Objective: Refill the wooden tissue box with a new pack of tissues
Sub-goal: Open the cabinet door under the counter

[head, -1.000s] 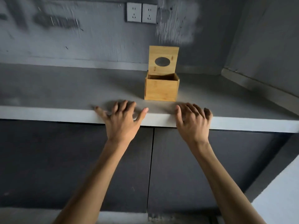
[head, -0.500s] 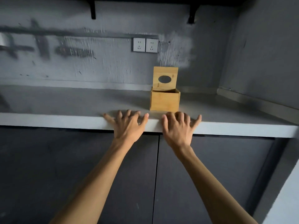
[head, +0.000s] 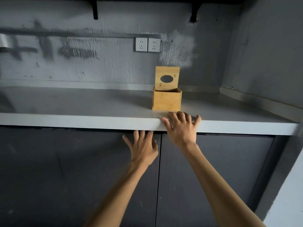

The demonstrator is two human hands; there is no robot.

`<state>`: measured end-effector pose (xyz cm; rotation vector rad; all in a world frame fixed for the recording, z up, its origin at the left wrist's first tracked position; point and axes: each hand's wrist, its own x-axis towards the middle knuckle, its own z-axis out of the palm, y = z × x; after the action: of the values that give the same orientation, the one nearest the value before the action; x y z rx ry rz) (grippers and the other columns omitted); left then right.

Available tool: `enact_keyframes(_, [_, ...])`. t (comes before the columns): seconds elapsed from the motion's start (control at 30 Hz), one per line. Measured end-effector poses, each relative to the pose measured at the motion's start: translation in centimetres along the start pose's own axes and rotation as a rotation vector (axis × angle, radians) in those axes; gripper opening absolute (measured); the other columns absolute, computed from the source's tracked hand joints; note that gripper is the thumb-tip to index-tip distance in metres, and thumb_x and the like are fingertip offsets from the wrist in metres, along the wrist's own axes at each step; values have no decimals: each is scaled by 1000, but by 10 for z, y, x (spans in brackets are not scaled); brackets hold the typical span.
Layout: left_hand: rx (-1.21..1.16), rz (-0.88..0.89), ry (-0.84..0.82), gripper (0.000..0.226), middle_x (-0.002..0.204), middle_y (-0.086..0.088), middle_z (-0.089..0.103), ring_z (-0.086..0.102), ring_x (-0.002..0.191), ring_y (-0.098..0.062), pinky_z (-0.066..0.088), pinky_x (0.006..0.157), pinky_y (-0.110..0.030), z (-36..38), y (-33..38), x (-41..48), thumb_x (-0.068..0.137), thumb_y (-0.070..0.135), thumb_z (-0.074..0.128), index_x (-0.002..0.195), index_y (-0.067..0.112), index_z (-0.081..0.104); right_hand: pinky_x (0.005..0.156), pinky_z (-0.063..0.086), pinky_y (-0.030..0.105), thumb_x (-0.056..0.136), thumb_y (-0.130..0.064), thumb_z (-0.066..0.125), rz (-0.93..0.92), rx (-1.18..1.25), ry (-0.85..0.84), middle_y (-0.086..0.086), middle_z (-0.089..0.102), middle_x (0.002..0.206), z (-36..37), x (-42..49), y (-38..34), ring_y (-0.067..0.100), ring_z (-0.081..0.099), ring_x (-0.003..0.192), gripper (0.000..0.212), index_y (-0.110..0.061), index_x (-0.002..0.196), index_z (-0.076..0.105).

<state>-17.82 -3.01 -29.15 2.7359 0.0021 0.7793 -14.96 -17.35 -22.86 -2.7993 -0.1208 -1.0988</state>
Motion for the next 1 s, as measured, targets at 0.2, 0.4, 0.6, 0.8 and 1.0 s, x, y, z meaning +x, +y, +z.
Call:
enact_keyframes(0.2, [-156,-50,-180,60,158,9,12,-4,149,-19,12,102,-80,-5,0,4,91,47,45,146,37,23,106,22,57,94,-63,25,-37,42,75,-6,65,116,0,0,6,23,56,114,49,-34,115,58])
enact_keyframes(0.4, [-288,-26,-39,36,138,10,38,12,145,-14,21,106,-71,-35,2,-52,94,50,40,125,34,45,114,17,56,94,-47,43,-51,118,65,-1,56,137,-6,-10,14,24,43,133,42,-29,131,52])
enact_keyframes(0.6, [-366,15,71,29,130,17,43,20,141,-6,28,109,-56,-68,-20,-115,95,50,34,114,34,49,121,21,43,102,-47,33,151,1192,-223,-10,38,153,-26,-114,-45,8,25,145,44,-32,143,44])
enact_keyframes(0.8, [-561,-116,66,37,102,15,59,40,120,-2,38,100,-31,-111,-33,-139,100,40,36,89,20,65,107,43,30,100,-51,14,239,1835,-761,-5,60,136,-50,-205,-89,6,54,127,58,-26,138,50])
enact_keyframes(1.0, [-568,-339,-197,23,157,15,18,5,145,0,18,108,-24,-163,-48,-158,97,23,50,114,34,62,113,35,34,93,-67,25,136,1911,-1067,-6,59,137,-56,-240,-118,4,51,129,62,-31,132,57])
